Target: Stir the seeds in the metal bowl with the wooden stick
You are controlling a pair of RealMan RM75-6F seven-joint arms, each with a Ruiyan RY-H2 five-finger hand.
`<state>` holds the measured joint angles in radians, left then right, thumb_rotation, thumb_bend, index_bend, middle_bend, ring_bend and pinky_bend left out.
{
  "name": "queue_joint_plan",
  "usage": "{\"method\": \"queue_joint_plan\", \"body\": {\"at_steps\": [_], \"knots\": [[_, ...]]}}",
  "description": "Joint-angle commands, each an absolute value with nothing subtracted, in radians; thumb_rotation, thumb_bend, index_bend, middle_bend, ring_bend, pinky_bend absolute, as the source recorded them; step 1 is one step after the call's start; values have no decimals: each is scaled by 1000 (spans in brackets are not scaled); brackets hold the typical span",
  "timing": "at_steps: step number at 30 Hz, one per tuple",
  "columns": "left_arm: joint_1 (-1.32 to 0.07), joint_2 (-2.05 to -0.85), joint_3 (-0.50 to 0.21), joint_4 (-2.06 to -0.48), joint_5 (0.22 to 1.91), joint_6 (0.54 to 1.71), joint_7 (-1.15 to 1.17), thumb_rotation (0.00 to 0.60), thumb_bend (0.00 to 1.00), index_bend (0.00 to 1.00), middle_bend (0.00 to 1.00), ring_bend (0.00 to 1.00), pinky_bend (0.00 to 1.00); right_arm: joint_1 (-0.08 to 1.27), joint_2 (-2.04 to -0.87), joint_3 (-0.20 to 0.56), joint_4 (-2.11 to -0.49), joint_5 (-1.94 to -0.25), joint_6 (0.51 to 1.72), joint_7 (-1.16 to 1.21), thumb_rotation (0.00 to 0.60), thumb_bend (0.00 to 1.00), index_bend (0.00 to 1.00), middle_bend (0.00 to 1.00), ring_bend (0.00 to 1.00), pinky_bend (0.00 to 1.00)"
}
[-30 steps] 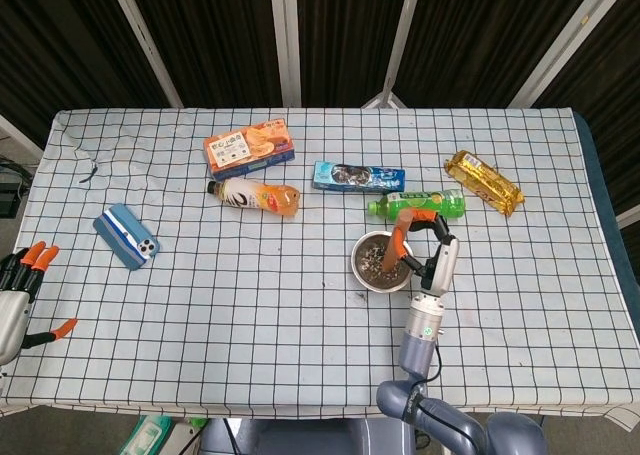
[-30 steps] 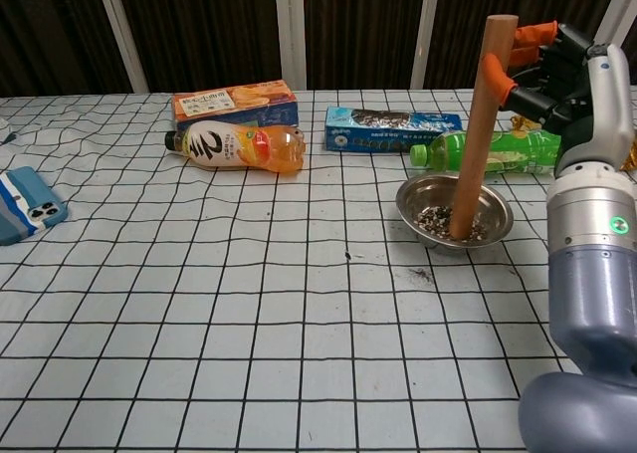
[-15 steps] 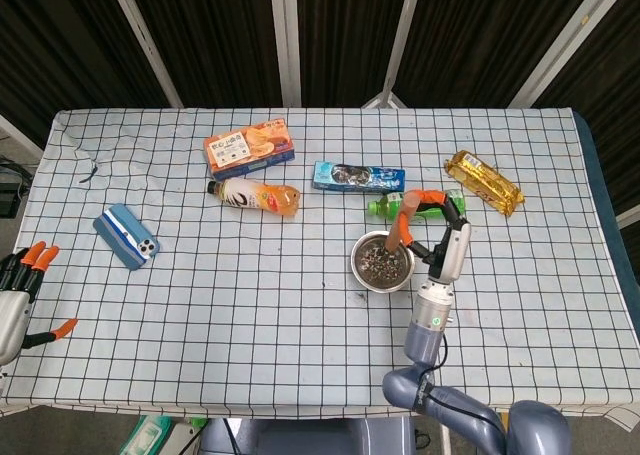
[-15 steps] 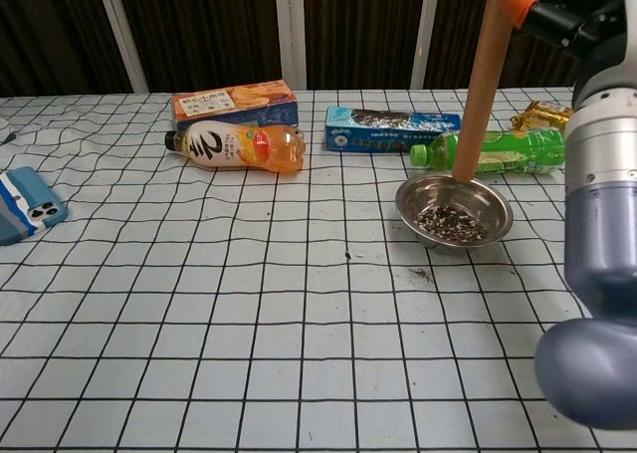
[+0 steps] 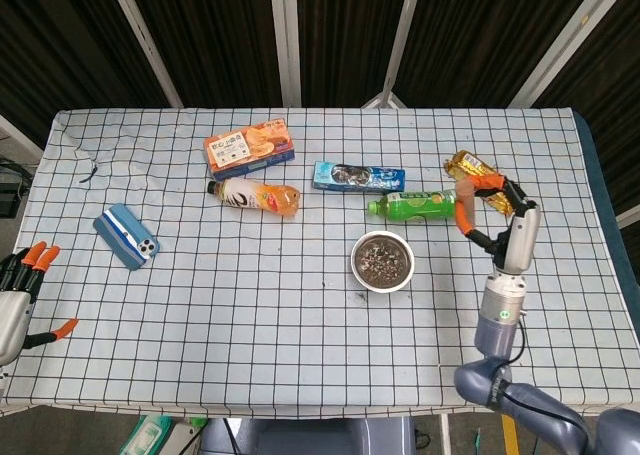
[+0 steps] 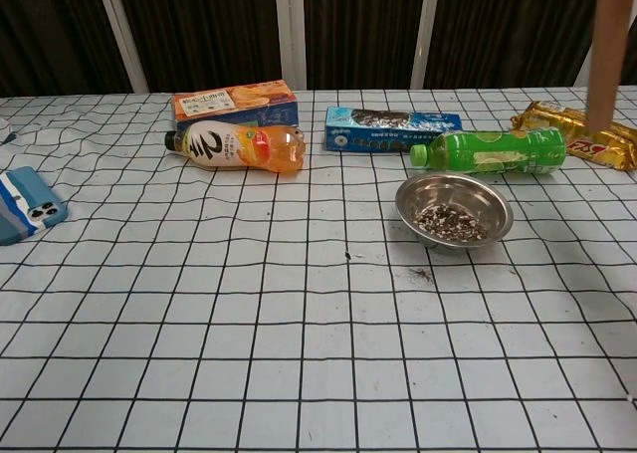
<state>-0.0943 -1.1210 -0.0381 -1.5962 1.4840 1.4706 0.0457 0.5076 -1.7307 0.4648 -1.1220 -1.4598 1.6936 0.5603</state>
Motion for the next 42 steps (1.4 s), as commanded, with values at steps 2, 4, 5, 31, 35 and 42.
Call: {"method": "queue_joint_plan", "body": {"at_steps": [2,4,5,31,35,42], "knots": [[-94,-1121,-38,-1597,1484,1471,46,600,125,27,0,0,0,427,-1616,375,-1101,-1504,1673,519,600,746,706,602,546,542],[-94,-1121,-38,-1597,1485,1472,47,600,125,27,0,0,0,402,-1587,344,-1085,-1511,1665,521,600,746,706,602,546,542],[-93,-1121,-37,-1597,1485,1473,47,600,125,27,0,0,0,387,-1570,327,-1080,-1513,1660,524,600,746,706,602,546,542],[-82,-1123,-29,-1580,1512,1497,19,600,125,31,0,0,0,314,-1331,2,-1305,-1608,1341,45,600,745,457,478,351,445],[-81,-1123,-29,-1579,1512,1496,19,600,125,31,0,0,0,311,-1296,1,-1390,-1599,1331,24,600,606,179,319,163,252],[-80,-1124,-28,-1575,1513,1498,15,600,126,31,0,0,0,304,-1262,-9,-1471,-1600,1322,-36,600,436,0,131,0,25]]}}
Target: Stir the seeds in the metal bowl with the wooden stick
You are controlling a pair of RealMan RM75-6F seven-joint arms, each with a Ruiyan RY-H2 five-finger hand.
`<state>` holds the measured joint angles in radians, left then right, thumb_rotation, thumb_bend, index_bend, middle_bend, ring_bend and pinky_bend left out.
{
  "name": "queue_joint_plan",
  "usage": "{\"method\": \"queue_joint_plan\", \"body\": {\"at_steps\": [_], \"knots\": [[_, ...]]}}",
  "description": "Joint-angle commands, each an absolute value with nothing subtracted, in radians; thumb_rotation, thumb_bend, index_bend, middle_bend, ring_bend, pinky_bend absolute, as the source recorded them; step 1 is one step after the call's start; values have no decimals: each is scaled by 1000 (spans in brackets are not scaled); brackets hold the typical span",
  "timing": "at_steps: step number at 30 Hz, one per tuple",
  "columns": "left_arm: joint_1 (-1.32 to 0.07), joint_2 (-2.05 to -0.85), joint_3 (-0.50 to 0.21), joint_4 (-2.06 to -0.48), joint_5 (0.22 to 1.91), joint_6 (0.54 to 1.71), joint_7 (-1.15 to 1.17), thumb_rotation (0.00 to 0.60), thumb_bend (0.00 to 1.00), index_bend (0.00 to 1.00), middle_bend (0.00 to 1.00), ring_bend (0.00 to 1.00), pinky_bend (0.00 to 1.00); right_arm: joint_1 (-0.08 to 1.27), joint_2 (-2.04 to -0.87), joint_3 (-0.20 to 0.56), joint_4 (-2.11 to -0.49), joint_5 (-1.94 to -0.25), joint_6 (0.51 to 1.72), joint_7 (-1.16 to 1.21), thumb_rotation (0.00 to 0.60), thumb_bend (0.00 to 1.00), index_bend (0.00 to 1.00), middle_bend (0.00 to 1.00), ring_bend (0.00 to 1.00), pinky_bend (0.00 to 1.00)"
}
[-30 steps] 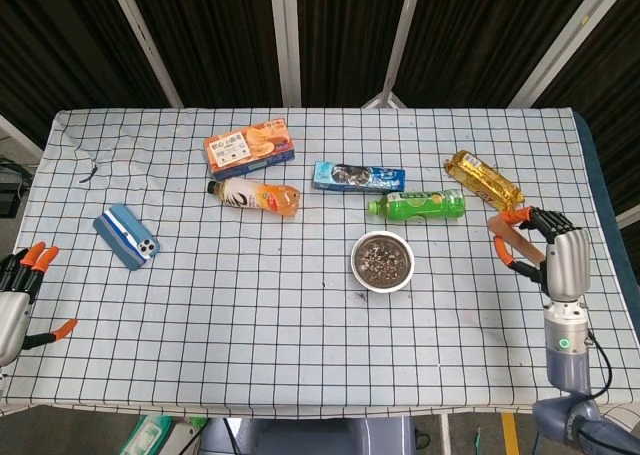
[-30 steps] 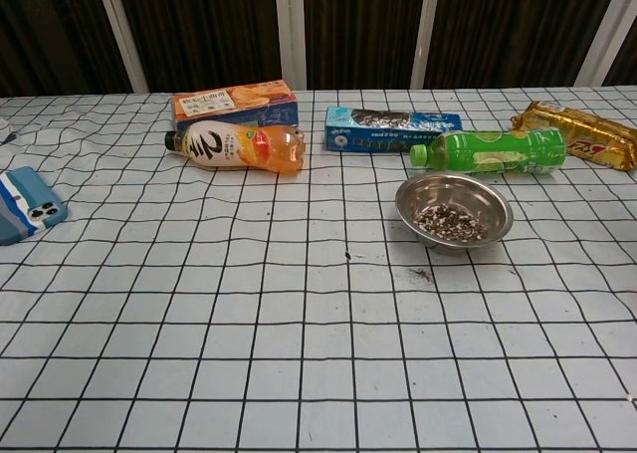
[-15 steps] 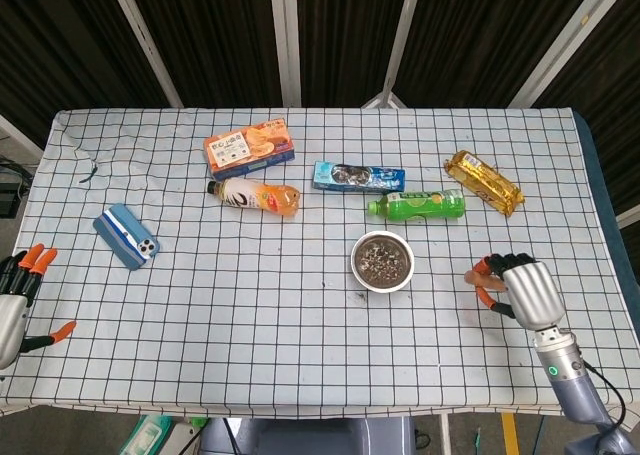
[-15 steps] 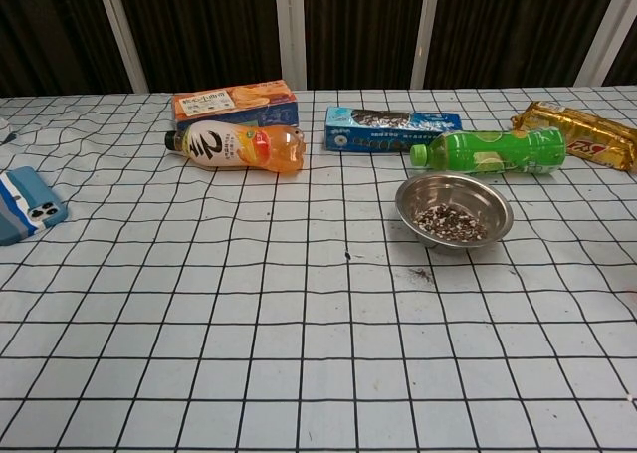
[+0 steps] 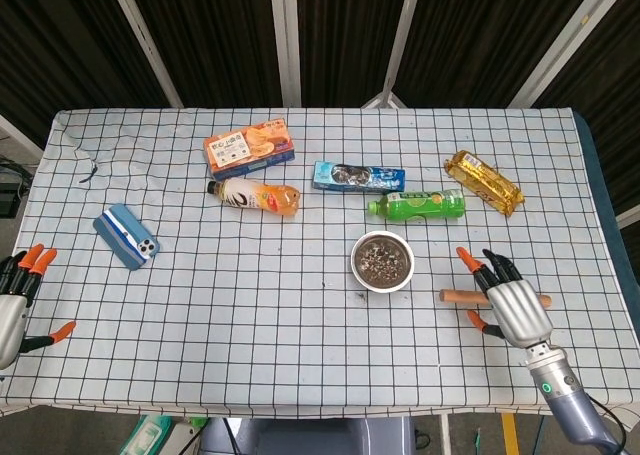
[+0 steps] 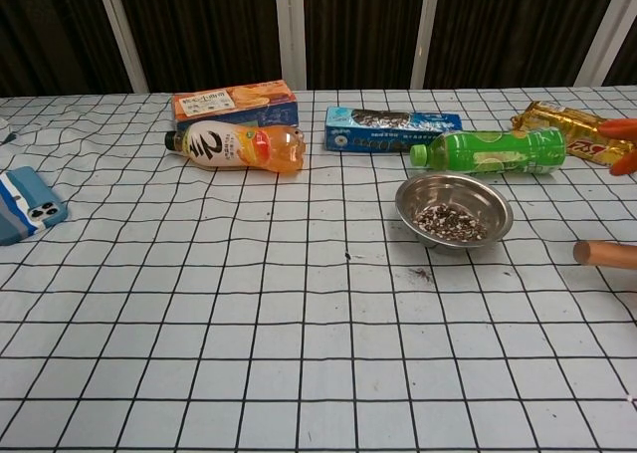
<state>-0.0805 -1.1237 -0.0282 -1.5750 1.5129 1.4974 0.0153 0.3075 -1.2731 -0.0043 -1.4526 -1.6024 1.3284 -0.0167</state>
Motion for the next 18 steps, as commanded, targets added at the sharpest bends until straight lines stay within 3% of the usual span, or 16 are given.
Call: {"method": "queue_joint_plan", "body": {"at_steps": [1,6,12,18], "knots": [[-80,-1124,-28,-1574,1514,1498,14,600,125,31,0,0,0,302,-1259,-9,-1478,-1600,1324,-42,600,436,0,128,0,18],[-80,-1124,-28,-1573,1515,1498,11,600,125,34,0,0,0,288,-1249,-4,-1490,-1602,1353,-60,600,435,0,100,0,0],[-81,-1123,-29,-1572,1514,1497,8,600,126,34,0,0,0,228,-1212,29,-1511,-1580,1474,-77,600,435,0,6,0,0],[-80,-1124,-29,-1575,1514,1499,13,600,126,34,0,0,0,168,-1180,43,-1544,-1500,1509,-46,600,314,0,0,0,0]]}}
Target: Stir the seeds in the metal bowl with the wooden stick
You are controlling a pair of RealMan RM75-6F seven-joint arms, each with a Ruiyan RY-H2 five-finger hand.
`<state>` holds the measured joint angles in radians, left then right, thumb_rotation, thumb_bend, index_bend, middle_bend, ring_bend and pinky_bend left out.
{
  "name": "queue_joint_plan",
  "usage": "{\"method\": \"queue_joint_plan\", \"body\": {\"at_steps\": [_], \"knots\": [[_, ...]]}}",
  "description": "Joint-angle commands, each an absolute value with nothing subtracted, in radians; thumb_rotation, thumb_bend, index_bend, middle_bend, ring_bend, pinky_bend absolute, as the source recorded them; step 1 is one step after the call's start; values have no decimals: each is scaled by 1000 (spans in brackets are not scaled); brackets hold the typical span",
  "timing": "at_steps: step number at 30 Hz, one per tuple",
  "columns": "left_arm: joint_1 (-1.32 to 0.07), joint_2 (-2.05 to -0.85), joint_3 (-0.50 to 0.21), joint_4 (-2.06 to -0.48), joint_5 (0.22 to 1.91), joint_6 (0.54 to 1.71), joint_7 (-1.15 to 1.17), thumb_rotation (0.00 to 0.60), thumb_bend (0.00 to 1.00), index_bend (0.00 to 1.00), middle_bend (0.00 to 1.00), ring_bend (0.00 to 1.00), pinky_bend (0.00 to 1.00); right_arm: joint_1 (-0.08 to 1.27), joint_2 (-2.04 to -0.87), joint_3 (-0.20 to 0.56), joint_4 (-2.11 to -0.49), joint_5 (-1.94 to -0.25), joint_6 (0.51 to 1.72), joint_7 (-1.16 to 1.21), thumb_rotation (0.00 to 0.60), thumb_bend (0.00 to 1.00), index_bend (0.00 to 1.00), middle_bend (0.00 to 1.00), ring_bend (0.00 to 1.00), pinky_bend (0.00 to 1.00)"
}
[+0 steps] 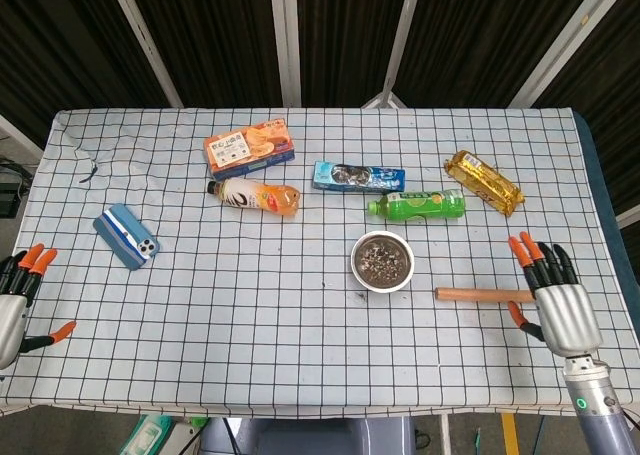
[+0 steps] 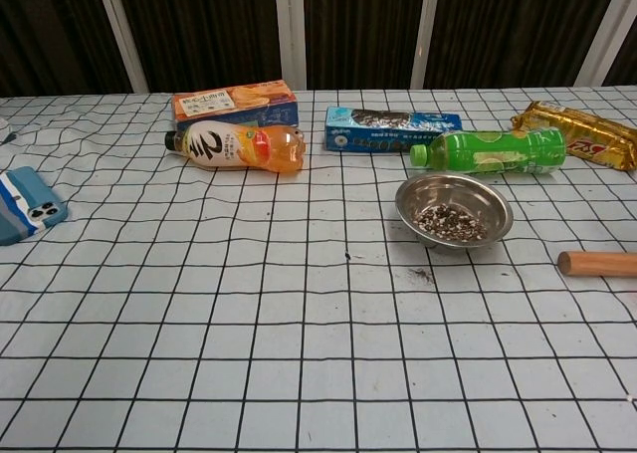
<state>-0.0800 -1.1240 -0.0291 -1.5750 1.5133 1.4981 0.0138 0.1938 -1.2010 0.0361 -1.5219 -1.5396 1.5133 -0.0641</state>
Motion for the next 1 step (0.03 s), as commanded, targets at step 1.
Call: {"method": "queue_joint_plan", "body": {"at_steps": [1], "knots": [[-79,-1124,-29,-1574,1514,1499,12,600,127,34,0,0,0,163,-1177,44,-1550,-1491,1507,-40,600,315,0,0,0,0]]}}
